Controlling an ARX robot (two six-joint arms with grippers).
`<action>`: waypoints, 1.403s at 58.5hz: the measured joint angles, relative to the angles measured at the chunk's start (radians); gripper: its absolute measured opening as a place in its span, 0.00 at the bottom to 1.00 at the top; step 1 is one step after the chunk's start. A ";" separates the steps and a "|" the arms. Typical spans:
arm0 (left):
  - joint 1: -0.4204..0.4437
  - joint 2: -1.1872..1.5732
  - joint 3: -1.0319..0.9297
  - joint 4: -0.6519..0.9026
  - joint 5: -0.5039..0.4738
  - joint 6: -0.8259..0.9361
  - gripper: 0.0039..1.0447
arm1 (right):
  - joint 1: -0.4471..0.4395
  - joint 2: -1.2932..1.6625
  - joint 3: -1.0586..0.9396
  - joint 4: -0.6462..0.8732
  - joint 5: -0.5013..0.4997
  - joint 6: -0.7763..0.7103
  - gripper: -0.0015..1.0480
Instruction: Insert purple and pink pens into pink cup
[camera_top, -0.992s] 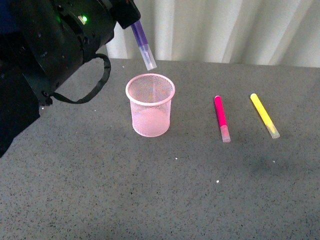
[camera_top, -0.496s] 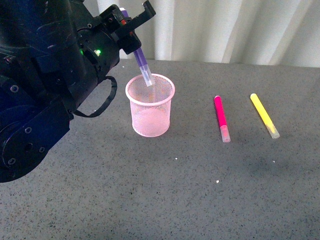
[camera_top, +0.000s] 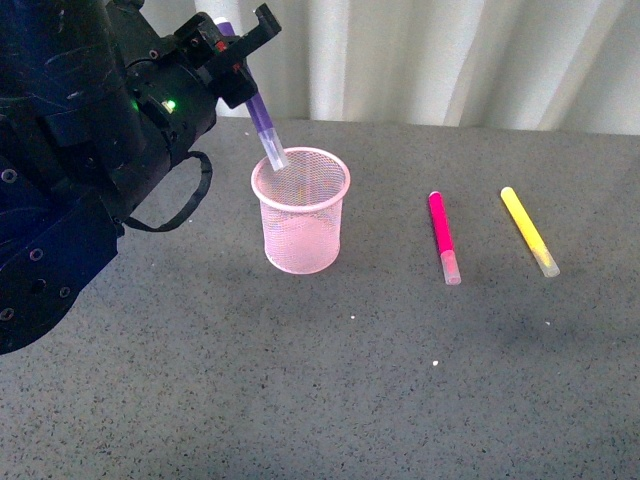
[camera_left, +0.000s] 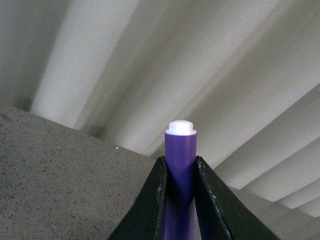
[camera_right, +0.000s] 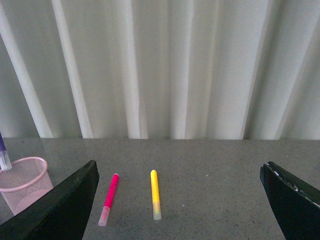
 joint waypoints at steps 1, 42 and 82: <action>0.000 0.000 0.000 0.000 0.000 0.001 0.17 | 0.000 0.000 0.000 0.000 0.000 0.000 0.93; 0.129 -0.290 -0.130 -0.175 0.138 0.019 0.94 | 0.000 0.000 0.000 0.000 0.000 0.000 0.93; 0.698 -0.955 -0.380 -0.723 0.598 0.115 0.94 | 0.000 0.000 0.000 0.000 0.000 0.000 0.93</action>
